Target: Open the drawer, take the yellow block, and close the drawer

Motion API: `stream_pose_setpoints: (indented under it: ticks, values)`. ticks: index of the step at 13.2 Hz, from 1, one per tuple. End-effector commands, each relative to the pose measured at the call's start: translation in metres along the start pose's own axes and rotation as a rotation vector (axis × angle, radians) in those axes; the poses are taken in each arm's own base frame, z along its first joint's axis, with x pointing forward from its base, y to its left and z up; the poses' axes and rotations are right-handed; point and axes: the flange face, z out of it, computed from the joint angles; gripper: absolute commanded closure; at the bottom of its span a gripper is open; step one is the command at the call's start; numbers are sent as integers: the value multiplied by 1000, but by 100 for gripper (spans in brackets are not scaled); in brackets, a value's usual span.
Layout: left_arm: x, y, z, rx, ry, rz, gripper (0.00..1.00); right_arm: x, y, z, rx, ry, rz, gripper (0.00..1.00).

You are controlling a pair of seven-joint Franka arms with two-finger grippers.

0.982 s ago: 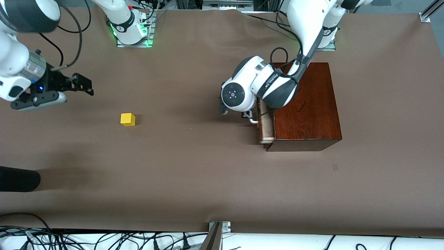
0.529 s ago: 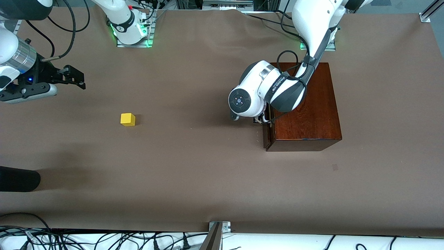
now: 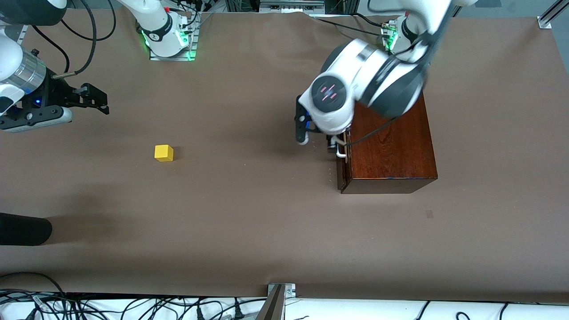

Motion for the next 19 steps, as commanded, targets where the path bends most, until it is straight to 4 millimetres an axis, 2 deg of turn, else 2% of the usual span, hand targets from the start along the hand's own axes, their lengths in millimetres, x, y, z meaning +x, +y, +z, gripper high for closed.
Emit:
stream_pose_setpoints:
  ticks: [1,2,3,4,5,6,7,8,10,11,12,13,14,18,19]
  values:
    - [-90,-24,-33,-41,48,-154,0,9,4,-22,-17,27,15,0]
    - [-116,-32,-42,-30,61,-195,0,13,9,-24,-17,39,28,0]
    - [-148,-44,-47,-27,75,-249,0,12,23,-28,-18,49,56,0]
    - [-170,-51,-49,-28,80,-295,0,14,29,-19,-7,33,88,0]
    - [-203,-55,-58,-22,84,-376,0,15,28,-17,-7,32,105,0]
    - [-227,-54,-68,-4,87,-467,0,16,25,-17,-8,34,118,0]
    - [-243,-52,-71,-3,91,-560,0,18,22,-20,-15,45,117,0]
    - [-267,-44,-74,-7,95,-673,0,19,21,-21,-20,57,114,0]
    - [-325,-33,-63,12,159,-970,0,20,16,-22,-22,61,105,0]
    - [-347,-27,-58,56,218,-1089,0,20,14,-22,-22,63,102,0]
    - [-356,-18,-54,98,268,-1176,0,21,14,-18,-23,57,102,0]
    - [-370,-7,-60,116,301,-1259,0,21,16,-14,-22,46,105,0]
    - [-373,6,-70,123,308,-1312,0,19,16,-11,-20,34,106,0]
    - [-393,35,-91,116,294,-1373,0,5,14,-6,-16,15,104,0]
    - [-393,37,-90,109,286,-1370,0,3,13,-8,-17,18,102,0]
